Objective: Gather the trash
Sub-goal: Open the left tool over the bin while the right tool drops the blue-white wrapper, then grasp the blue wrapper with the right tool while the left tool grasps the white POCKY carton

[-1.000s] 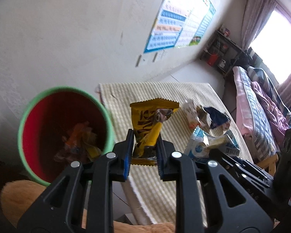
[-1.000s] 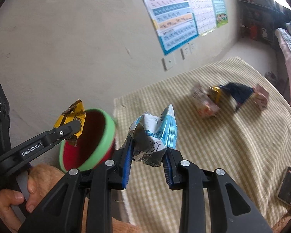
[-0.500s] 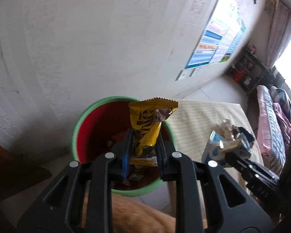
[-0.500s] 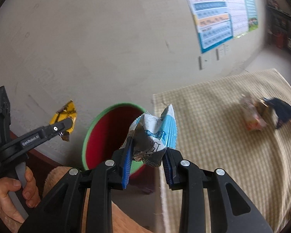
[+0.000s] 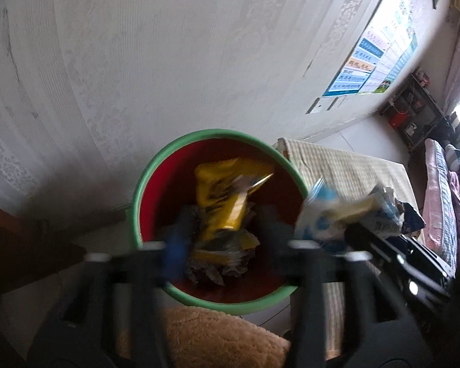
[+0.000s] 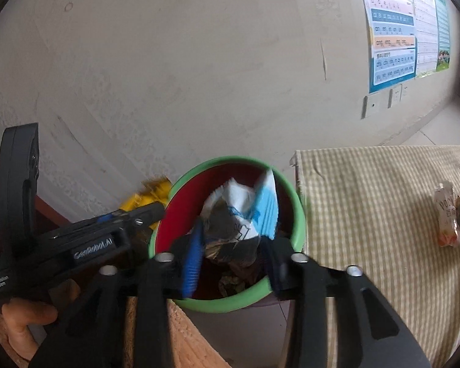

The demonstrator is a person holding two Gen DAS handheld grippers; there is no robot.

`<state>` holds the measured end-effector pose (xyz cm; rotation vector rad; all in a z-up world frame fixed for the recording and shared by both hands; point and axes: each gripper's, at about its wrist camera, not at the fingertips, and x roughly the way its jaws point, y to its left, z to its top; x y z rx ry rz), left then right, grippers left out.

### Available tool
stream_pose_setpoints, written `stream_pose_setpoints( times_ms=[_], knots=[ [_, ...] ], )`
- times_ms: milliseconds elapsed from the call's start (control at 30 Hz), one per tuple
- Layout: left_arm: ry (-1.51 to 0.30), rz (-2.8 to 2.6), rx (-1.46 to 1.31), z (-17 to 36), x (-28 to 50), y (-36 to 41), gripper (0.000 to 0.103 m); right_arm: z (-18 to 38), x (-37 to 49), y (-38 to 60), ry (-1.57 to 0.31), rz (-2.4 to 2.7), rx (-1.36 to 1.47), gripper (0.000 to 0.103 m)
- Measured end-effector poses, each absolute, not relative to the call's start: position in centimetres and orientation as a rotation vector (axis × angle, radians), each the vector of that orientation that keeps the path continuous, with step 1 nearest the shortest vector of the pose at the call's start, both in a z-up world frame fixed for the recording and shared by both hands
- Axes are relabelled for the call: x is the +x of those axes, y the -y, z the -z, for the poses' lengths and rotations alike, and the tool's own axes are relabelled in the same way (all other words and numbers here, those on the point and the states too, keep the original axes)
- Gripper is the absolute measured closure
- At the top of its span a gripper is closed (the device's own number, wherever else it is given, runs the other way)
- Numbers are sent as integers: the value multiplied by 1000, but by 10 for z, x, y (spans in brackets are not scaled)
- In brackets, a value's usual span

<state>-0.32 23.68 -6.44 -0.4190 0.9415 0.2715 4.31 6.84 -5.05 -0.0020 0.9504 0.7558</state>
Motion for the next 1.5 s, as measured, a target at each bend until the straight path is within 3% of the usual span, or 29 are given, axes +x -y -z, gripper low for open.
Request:
stream_pose_setpoints(
  times_ms=[267, 500, 733, 1033, 1067, 1133, 1167, 1200, 1267, 1500],
  knots=[
    [-935, -288, -404, 64, -1, -232, 40, 63, 50, -51, -966, -714, 34, 41],
    [-850, -210, -480, 55, 2, -201, 38, 62, 81, 25, -919, -533, 91, 41],
    [-822, -97, -332, 65, 9, -139, 38, 57, 135, 164, -845, -105, 84, 41],
    [-846, -89, -338, 78, 20, -138, 38, 104, 186, 228, -992, 1, 82, 41],
    [-851, -92, -341, 78, 22, -138, 38, 111, 190, 228, -1010, -6, 85, 44],
    [-861, -97, -338, 79, 23, -138, 38, 120, 192, 227, -1045, -24, 86, 67],
    [-866, -99, -330, 80, 23, -137, 38, 121, 193, 227, -1057, -35, 90, 85],
    [-871, -101, -323, 80, 23, -135, 38, 119, 189, 229, -1050, -45, 109, 89],
    [-887, -112, -305, 82, 25, -133, 38, 107, 180, 234, -1001, -55, 151, 94],
    [-921, -118, -272, 85, 41, -107, 37, 74, 81, 241, -925, -175, 306, 94]
  ],
)
